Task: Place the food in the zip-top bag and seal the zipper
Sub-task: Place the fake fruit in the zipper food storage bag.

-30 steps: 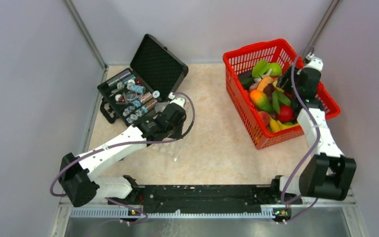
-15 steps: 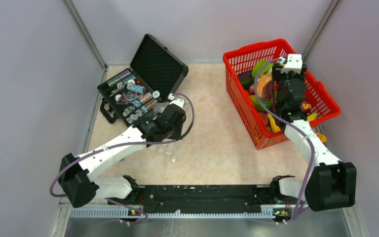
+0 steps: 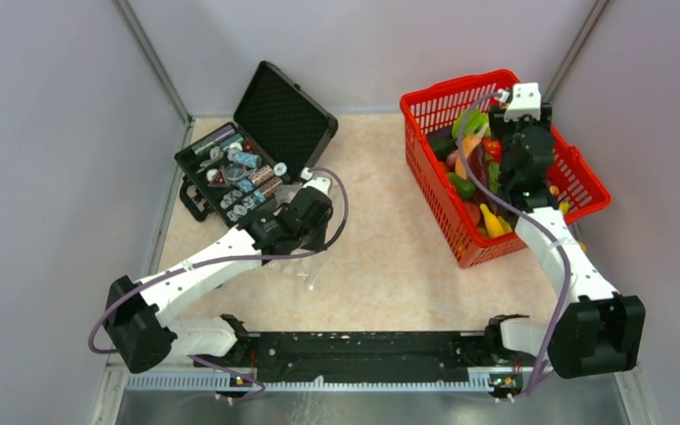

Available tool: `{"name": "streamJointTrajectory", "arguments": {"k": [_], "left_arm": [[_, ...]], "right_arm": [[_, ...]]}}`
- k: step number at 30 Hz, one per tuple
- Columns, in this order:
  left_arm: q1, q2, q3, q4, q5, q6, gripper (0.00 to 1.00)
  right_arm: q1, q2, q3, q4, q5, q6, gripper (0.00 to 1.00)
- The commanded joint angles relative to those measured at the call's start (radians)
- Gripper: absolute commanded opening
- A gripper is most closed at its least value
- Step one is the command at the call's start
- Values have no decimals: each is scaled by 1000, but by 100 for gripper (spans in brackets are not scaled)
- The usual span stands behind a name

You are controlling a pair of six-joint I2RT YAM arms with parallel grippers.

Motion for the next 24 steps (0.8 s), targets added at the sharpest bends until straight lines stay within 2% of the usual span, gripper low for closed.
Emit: {"name": "streamJointTrajectory", "arguments": {"k": [1, 3, 6, 8, 15, 19, 24], "left_arm": [[3, -41, 4, 29, -14, 3, 0], [5, -41, 9, 30, -8, 5, 0], [5, -41, 20, 24, 1, 12, 0], [5, -45, 28, 23, 9, 16, 0], [4, -52, 62, 18, 34, 16, 0], [5, -45, 84, 17, 75, 14, 0], [4, -32, 98, 20, 111, 12, 0]], "right_arm": [[2, -120, 205, -325, -234, 389, 30], [5, -172, 204, -372, -429, 535, 29], [13, -235, 123, -327, -696, 744, 29], [63, -258, 79, -320, -783, 815, 29], [406, -283, -52, -338, -675, 731, 29], [514, -277, -170, -230, -625, 745, 28], [684, -259, -258, -85, -515, 673, 26]]}}
